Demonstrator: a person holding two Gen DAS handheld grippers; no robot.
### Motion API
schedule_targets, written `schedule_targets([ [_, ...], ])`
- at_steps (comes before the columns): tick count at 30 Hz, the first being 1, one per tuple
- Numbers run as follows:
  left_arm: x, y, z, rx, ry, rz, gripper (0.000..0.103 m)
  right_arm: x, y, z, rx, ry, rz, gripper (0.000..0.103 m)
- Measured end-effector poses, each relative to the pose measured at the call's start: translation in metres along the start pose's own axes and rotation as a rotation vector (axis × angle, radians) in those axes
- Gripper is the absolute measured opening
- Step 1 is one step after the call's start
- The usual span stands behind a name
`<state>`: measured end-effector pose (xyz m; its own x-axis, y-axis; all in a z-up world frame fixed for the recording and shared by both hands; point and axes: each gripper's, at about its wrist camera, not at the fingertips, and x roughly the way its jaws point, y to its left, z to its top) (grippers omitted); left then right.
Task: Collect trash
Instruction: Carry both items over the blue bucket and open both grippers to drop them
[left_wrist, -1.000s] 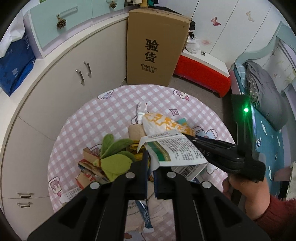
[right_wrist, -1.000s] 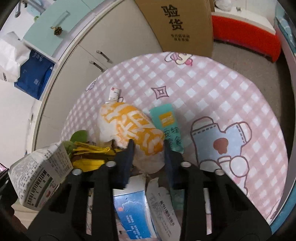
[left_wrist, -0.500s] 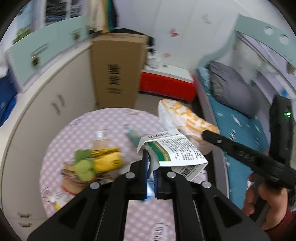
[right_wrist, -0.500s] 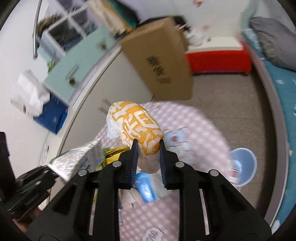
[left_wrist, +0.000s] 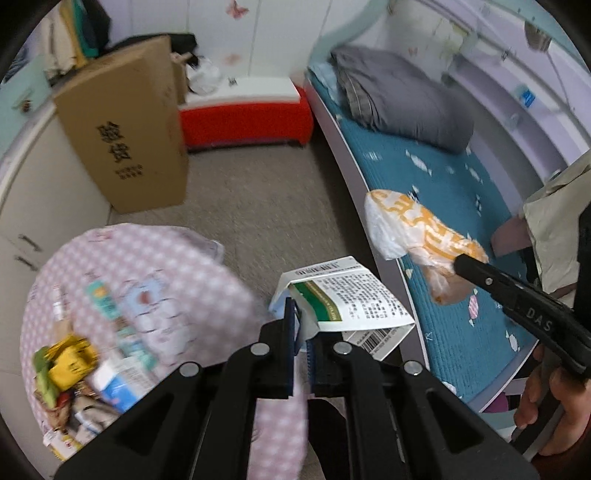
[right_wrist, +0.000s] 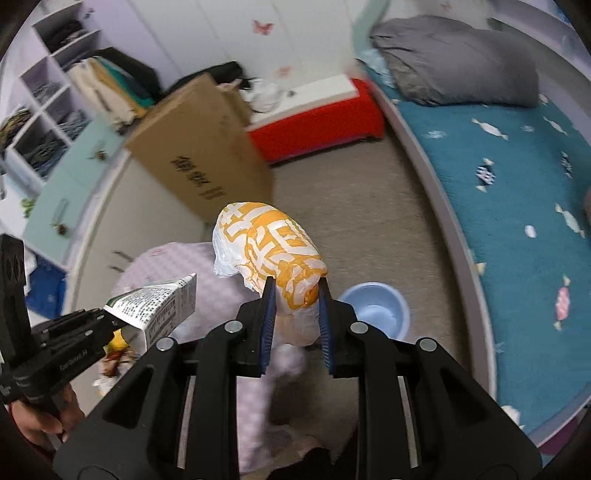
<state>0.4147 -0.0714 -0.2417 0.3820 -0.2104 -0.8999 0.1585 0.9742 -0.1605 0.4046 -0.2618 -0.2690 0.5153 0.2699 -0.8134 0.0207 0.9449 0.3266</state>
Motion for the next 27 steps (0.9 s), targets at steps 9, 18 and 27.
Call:
schedule_targets([
  [9, 0.092, -0.065, 0.036, 0.031, 0.152, 0.019, 0.035, 0.022, -0.086, 0.024, 0.023, 0.067, -0.037, 0.021],
  [18, 0.128, -0.077, 0.041, -0.007, 0.236, 0.062, 0.07, 0.044, -0.1, 0.027, 0.005, 0.135, -0.02, 0.021],
  [27, 0.141, -0.083, 0.039, -0.023, 0.262, 0.036, 0.072, 0.049, -0.1, 0.028, -0.029, 0.145, -0.008, 0.021],
])
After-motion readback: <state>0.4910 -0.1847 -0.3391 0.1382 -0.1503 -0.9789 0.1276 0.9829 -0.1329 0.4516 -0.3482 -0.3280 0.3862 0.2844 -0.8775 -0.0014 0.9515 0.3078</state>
